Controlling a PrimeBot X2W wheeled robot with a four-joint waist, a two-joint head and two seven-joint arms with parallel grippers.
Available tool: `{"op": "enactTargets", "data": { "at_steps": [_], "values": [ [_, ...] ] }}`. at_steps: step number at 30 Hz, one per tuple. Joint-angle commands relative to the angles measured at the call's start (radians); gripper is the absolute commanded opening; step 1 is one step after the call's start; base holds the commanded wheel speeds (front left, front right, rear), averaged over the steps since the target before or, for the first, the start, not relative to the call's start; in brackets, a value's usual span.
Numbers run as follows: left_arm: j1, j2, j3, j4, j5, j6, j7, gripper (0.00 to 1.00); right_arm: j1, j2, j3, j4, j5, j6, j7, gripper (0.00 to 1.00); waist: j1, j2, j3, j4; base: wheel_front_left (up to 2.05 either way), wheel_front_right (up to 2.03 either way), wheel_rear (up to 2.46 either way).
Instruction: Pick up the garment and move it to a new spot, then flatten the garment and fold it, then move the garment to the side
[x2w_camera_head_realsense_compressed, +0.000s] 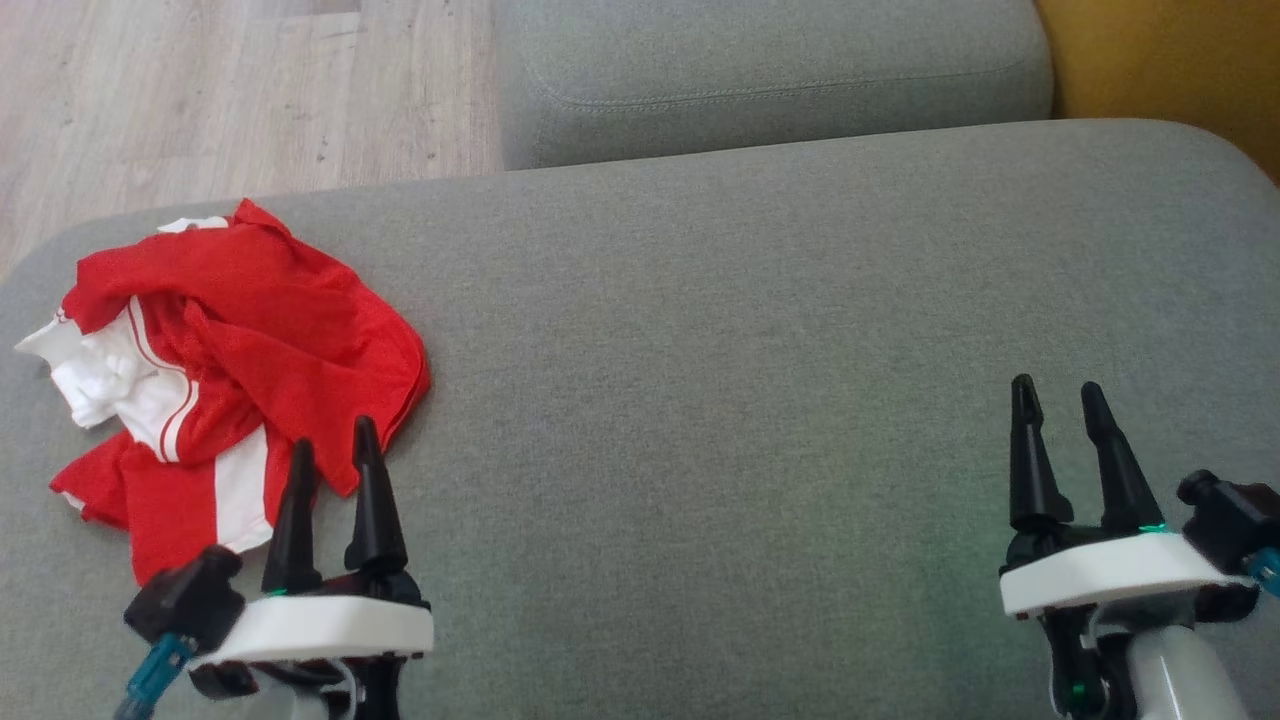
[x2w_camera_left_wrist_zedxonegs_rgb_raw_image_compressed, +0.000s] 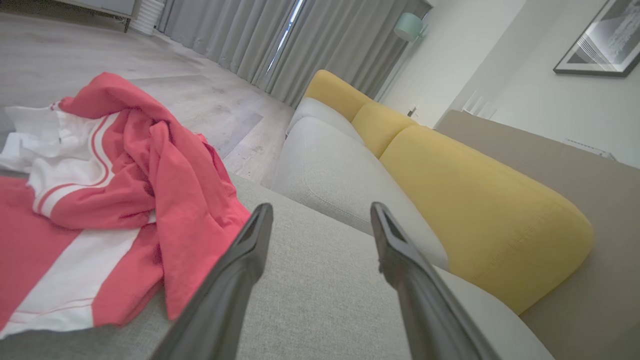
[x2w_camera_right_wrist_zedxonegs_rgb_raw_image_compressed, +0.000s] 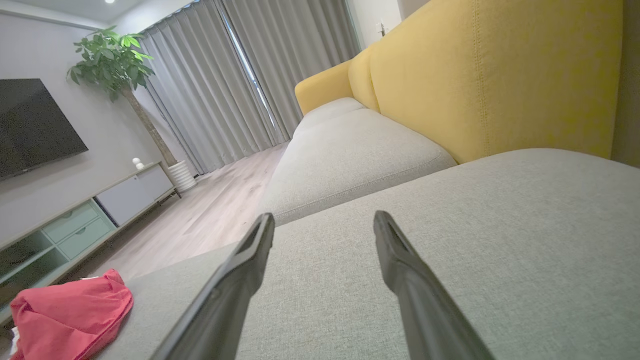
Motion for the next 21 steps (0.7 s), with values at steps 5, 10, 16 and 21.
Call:
{"op": "enactTargets", "data": {
  "at_steps": [5,10,16,21],
  "values": [
    [-0.048,0.006,-0.002,-0.031,0.119,0.009,-0.027,1.00,-0.055,-0.007,0.030,-0.050,-0.100,-0.001,-0.029,1.00,0.0000,0.0000,0.004,0.001,0.00,0.00,0.00],
    [-0.050,0.010,-0.024,-0.028,0.207,0.020,-0.042,1.00,-0.054,-0.008,0.040,-0.059,-0.174,-0.001,-0.044,1.00,0.0000,0.0000,0.005,-0.001,0.00,0.00,0.00],
    [-0.057,0.030,-0.074,-0.010,0.330,0.051,-0.062,1.00,-0.056,-0.008,0.052,-0.069,-0.279,-0.001,-0.065,1.00,-0.0001,0.0000,0.006,-0.007,0.00,0.00,0.00],
    [-0.064,0.046,-0.112,0.001,0.401,0.075,-0.077,1.00,-0.057,-0.009,0.058,-0.075,-0.354,-0.001,-0.080,1.00,-0.0001,0.0000,0.006,-0.011,0.00,0.00,0.00]
  ]
}}
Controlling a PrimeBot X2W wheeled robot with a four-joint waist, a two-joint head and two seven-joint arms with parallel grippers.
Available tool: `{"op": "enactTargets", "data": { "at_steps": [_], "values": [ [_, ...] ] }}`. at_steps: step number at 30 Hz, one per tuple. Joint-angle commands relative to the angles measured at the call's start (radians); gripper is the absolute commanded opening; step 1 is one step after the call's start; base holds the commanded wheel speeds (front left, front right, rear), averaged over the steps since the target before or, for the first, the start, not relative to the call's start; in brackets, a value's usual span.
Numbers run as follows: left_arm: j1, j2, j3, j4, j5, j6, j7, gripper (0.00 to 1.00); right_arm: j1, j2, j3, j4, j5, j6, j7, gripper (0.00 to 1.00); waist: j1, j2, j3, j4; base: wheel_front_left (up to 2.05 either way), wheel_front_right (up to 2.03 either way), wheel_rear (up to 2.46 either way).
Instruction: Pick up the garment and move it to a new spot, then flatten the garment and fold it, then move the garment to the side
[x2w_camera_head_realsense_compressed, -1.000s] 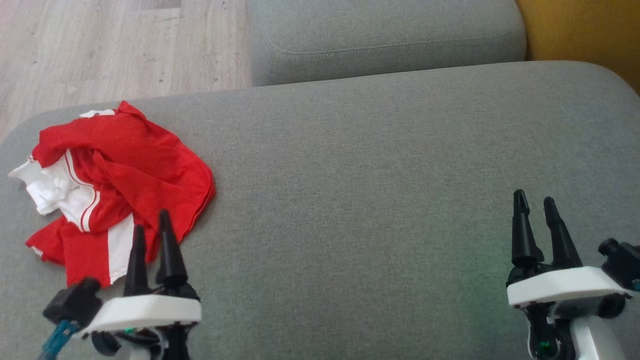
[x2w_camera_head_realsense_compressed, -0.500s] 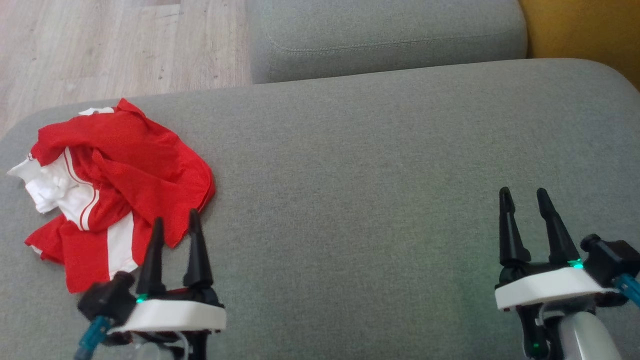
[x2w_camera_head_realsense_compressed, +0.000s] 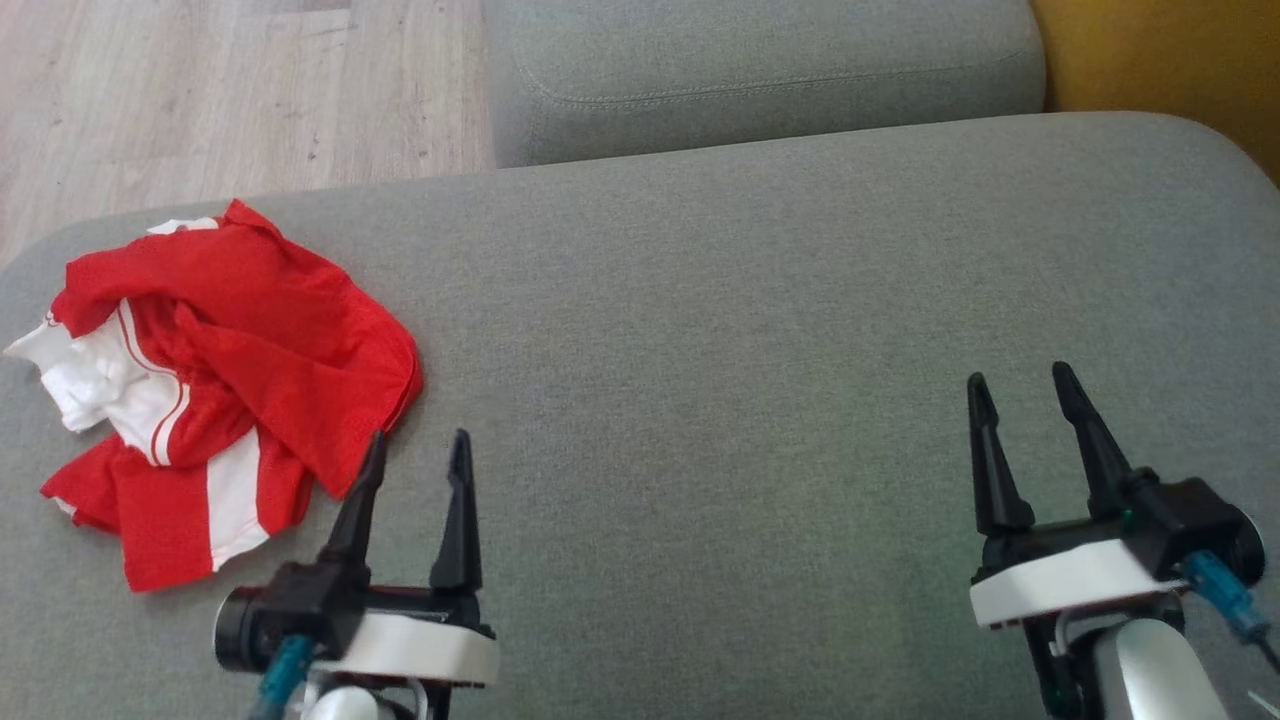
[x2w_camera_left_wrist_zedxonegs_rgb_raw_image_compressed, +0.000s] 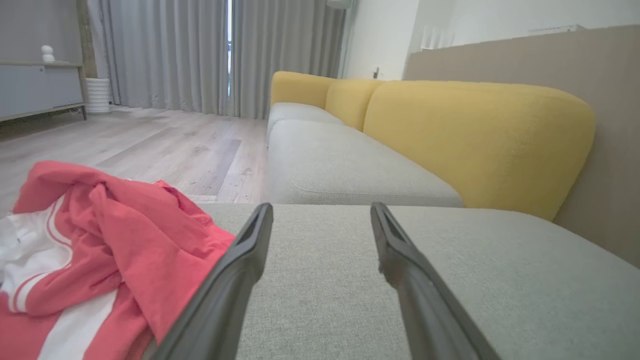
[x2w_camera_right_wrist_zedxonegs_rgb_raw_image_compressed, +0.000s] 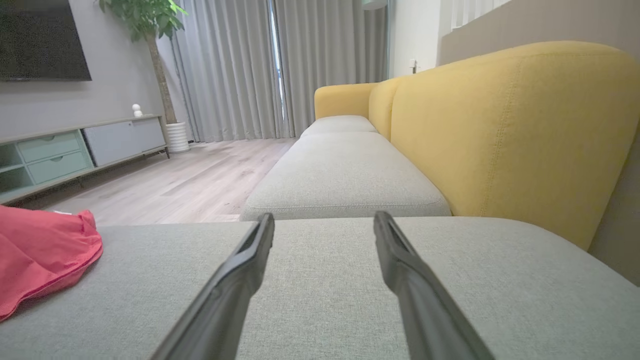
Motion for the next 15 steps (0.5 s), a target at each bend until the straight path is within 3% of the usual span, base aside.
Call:
{"op": "enactTargets", "data": {
  "at_steps": [1,9,15],
  "values": [
    [-0.053,0.014,0.011,-0.029,0.040,0.010,-0.015,1.00,-0.056,-0.008,0.026,-0.043,-0.040,-0.001,-0.015,1.00,-0.0001,0.0000,0.000,0.000,0.00,0.00,0.00],
    [-0.069,0.041,-0.059,-0.023,0.153,0.068,-0.038,1.00,-0.059,-0.008,0.051,-0.058,-0.145,-0.001,-0.039,1.00,-0.0001,0.0000,0.001,-0.007,0.00,0.00,0.00],
    [-0.062,0.018,-0.038,-0.074,0.119,0.070,-0.056,1.00,-0.054,-0.009,0.060,-0.048,-0.074,-0.001,-0.056,1.00,-0.0001,0.0000,0.003,-0.006,0.00,0.00,0.00]
  ]
}}
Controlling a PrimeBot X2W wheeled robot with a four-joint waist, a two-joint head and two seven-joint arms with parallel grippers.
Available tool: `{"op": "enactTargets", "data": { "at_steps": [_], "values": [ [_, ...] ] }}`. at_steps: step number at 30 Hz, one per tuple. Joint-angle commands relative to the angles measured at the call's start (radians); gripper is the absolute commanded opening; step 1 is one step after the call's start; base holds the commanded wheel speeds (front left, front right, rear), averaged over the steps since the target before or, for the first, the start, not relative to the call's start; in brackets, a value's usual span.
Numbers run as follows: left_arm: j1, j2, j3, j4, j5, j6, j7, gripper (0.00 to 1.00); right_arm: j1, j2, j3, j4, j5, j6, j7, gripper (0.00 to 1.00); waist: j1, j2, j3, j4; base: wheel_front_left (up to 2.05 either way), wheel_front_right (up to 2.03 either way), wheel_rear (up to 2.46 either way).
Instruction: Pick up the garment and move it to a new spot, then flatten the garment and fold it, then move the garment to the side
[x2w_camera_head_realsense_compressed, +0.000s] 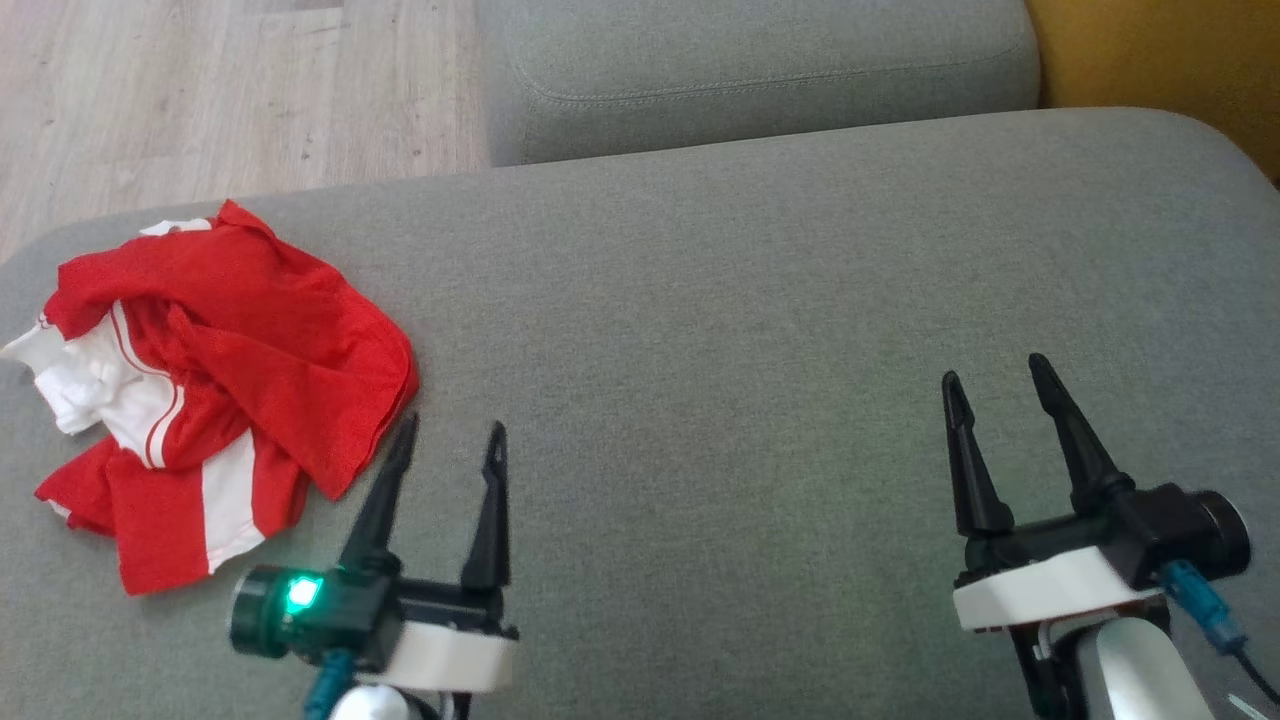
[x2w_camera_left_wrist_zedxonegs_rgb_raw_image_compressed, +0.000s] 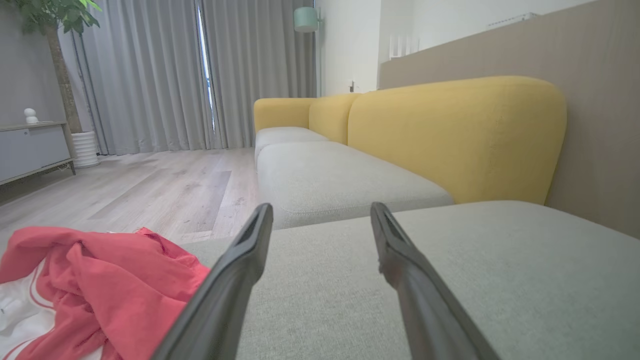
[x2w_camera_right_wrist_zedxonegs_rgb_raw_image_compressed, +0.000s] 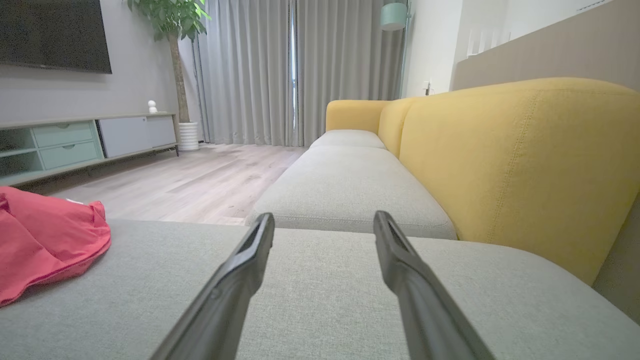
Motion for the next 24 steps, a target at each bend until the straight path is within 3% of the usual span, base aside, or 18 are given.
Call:
{"op": "enactTargets", "data": {
  "at_steps": [1,13,24],
  "values": [
    [-0.044,-0.008,0.049,-0.051,0.001,-0.003,-0.016,1.00,-0.051,-0.008,0.025,-0.031,0.012,-0.001,-0.016,1.00,0.0000,0.0000,0.000,0.001,0.00,0.00,0.00],
    [0.002,-0.043,0.136,-0.032,-0.020,-0.098,-0.031,1.00,-0.042,-0.008,0.023,0.050,0.228,-0.001,-0.031,1.00,0.0000,0.0000,-0.008,0.006,0.00,0.00,0.00],
    [-0.004,-0.047,0.134,-0.018,-0.022,-0.102,-0.031,1.00,-0.057,-0.008,0.030,0.089,0.251,-0.001,-0.031,1.00,0.0000,0.0000,-0.010,0.007,0.00,0.00,0.00]
  ]
}}
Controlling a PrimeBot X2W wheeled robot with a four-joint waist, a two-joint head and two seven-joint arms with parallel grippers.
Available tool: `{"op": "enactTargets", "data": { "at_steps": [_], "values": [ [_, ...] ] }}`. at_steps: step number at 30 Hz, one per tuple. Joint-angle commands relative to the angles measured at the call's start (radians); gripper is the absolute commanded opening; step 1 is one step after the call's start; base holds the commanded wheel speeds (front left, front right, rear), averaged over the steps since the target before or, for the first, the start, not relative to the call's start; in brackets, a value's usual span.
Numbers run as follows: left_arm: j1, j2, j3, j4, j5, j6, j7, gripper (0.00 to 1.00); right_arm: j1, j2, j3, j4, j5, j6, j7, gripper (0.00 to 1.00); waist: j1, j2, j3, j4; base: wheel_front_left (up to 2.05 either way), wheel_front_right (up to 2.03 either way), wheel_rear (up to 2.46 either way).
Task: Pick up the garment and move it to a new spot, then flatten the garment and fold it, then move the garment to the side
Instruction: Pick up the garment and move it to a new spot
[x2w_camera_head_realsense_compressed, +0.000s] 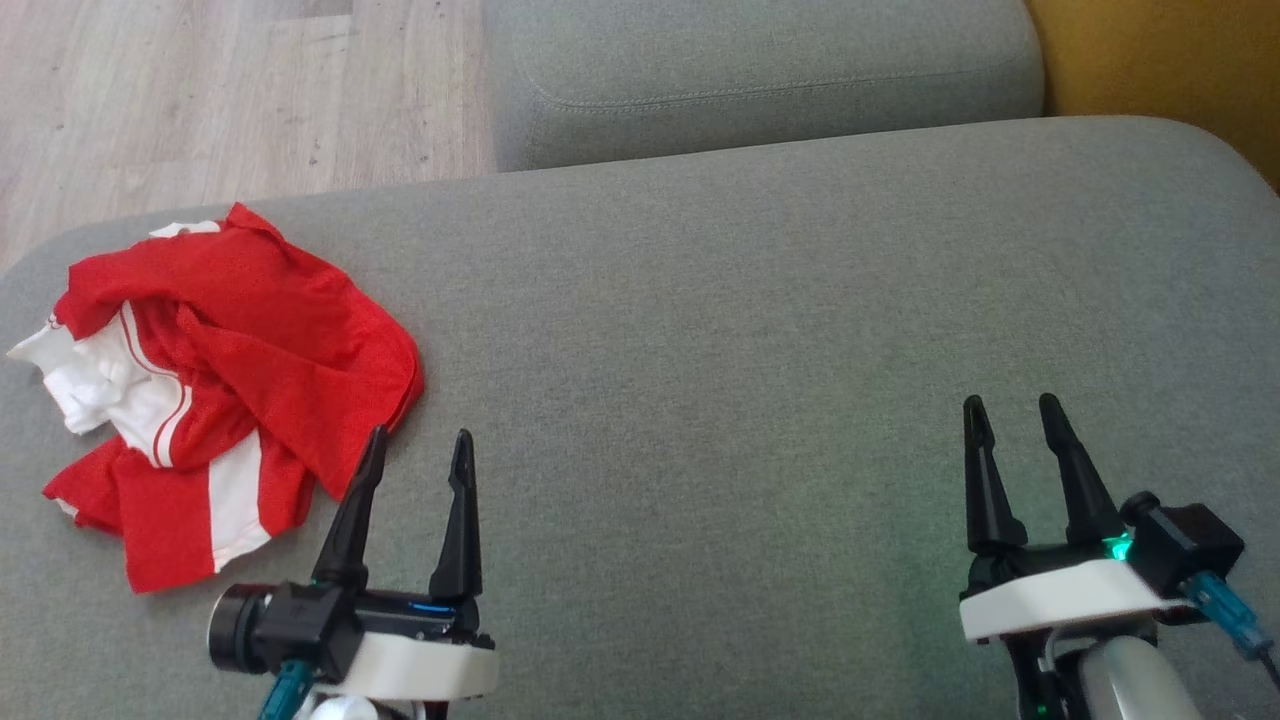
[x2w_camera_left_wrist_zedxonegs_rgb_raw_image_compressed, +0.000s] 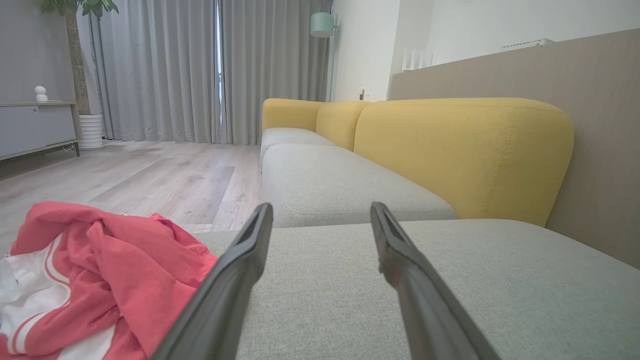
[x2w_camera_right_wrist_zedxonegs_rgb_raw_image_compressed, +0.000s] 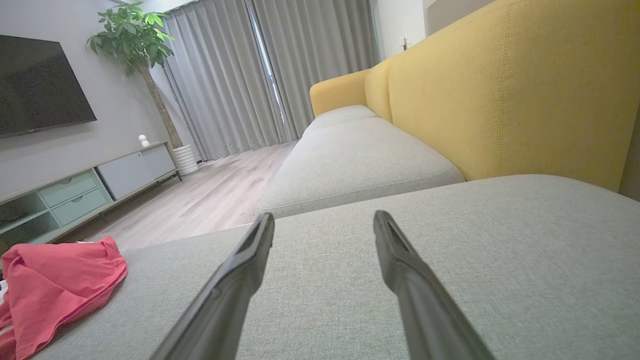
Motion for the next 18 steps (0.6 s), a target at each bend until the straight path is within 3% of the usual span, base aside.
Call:
{"op": "enactTargets", "data": {
  "at_steps": [1,12,18],
  "values": [
    [-0.036,-0.003,0.027,-0.034,0.001,0.004,-0.008,1.00,-0.057,-0.008,0.029,-0.026,0.005,-0.001,-0.014,1.00,0.0000,0.0000,0.000,0.000,0.00,0.00,0.00],
    [-0.034,-0.003,0.025,-0.038,-0.007,0.011,-0.008,1.00,-0.052,-0.008,0.029,-0.031,-0.003,-0.001,-0.014,1.00,0.0000,0.0000,-0.005,0.009,0.00,0.00,0.00],
    [-0.034,-0.003,0.031,-0.032,-0.003,0.015,-0.008,1.00,-0.031,-0.008,0.033,-0.038,-0.018,-0.001,-0.014,1.00,0.0000,0.0000,-0.009,0.080,0.00,0.00,0.00]
  ]
}}
